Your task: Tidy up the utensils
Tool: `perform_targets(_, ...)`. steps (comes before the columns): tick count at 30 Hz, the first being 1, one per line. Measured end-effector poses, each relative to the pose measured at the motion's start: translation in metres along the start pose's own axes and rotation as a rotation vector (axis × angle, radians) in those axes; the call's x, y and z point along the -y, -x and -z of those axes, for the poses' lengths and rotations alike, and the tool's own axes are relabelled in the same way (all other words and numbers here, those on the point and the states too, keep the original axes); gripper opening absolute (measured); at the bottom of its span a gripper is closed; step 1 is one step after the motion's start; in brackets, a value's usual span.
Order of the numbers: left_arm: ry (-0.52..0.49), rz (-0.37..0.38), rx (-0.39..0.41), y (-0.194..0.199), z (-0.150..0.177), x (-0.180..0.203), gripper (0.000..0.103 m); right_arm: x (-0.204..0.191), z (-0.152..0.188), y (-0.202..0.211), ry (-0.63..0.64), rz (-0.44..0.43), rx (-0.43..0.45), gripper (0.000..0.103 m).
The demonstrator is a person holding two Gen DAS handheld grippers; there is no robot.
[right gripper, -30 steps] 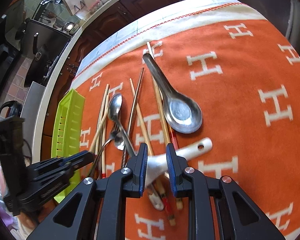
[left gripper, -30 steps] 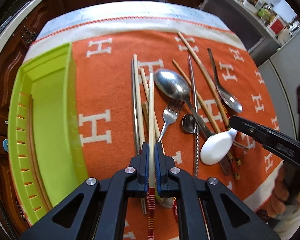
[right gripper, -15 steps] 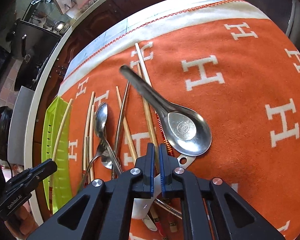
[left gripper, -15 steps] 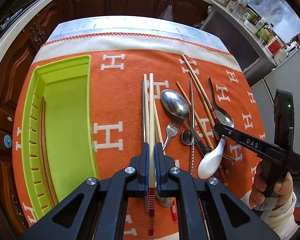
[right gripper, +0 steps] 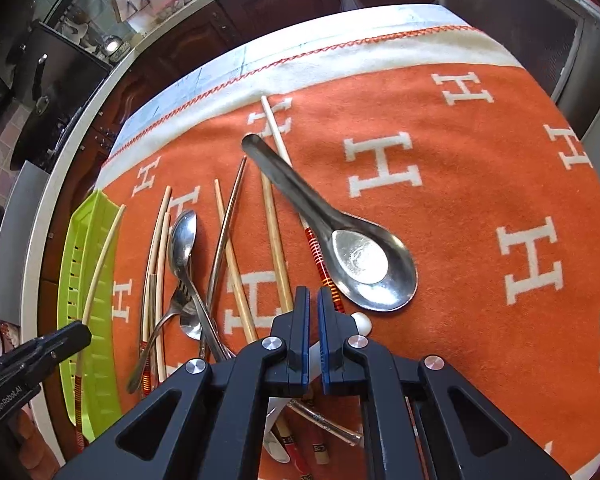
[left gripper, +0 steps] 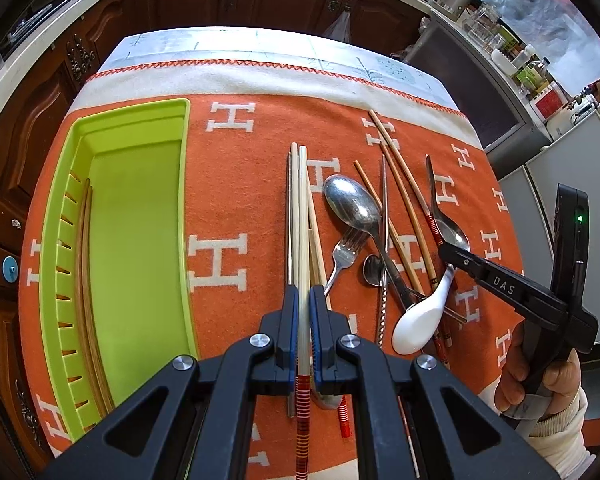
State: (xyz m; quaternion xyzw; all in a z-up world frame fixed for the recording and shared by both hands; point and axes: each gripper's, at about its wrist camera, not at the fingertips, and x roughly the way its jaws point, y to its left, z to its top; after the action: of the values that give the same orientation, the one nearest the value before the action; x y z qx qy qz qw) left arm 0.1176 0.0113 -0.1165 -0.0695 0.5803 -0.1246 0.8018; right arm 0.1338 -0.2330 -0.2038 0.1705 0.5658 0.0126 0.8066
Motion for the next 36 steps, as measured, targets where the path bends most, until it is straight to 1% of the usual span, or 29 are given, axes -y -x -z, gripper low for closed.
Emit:
perform_targets(2, 0.001, 0.002, 0.000, 0.000, 0.000, 0.001, 0.004, 0.004, 0.000, 0.001, -0.002, 0.005, 0.000, 0.005)
perform_targets(5, 0.002, 0.006, 0.000, 0.000, 0.001, 0.001, 0.003, 0.007, 0.002, 0.000, -0.003, 0.037, -0.009, 0.005)
perform_targets(10, 0.008, 0.005, 0.003, 0.002, 0.003, 0.000, 0.004, 0.008, 0.005, 0.003, 0.013, 0.057, -0.007, 0.005)
perform_targets(12, 0.008, 0.005, 0.007, 0.004, 0.003, 0.000, 0.004, 0.008, 0.004, 0.009, 0.015, 0.046, 0.015, 0.005)
perform_targets(15, 0.003, 0.008, 0.011, 0.006, 0.003, 0.001, 0.004, 0.010, 0.003, 0.017, 0.024, 0.065, 0.040, 0.008)
perform_targets(19, -0.002, 0.013, 0.005, 0.005, 0.004, 0.004, 0.004, 0.016, 0.001, 0.009, 0.028, 0.083, -0.004, 0.009)
perform_targets(21, 0.000, 0.016, 0.000, 0.004, 0.005, 0.004, 0.004, 0.018, 0.001, 0.005, 0.028, 0.080, -0.014, 0.012)
perform_targets(24, 0.005, 0.018, -0.003, 0.003, 0.005, 0.003, 0.004, 0.013, 0.000, 0.004, 0.073, 0.091, -0.024, 0.018)
perform_targets(26, 0.005, 0.020, -0.002, 0.003, 0.005, 0.003, 0.004, 0.004, -0.002, 0.001, 0.115, 0.107, -0.030, 0.029)
perform_targets(29, 0.003, 0.019, 0.001, 0.004, 0.004, 0.004, 0.004, -0.015, -0.004, -0.005, 0.216, 0.184, -0.024, 0.032)
perform_targets(31, 0.004, 0.017, 0.002, 0.004, 0.004, 0.004, 0.004, -0.027, -0.008, -0.012, 0.273, 0.227, -0.010, 0.032)
perform_targets(33, 0.007, 0.019, 0.002, 0.004, 0.004, 0.002, 0.004, -0.033, -0.013, -0.014, 0.293, 0.231, 0.001, 0.030)
perform_targets(35, 0.006, 0.014, 0.007, 0.006, 0.004, 0.001, 0.004, -0.036, -0.019, -0.015, 0.300, 0.208, 0.006, 0.007)
perform_targets(36, 0.008, 0.013, 0.010, 0.007, 0.004, 0.000, 0.004, -0.036, -0.022, -0.015, 0.288, 0.189, 0.007, 0.006)
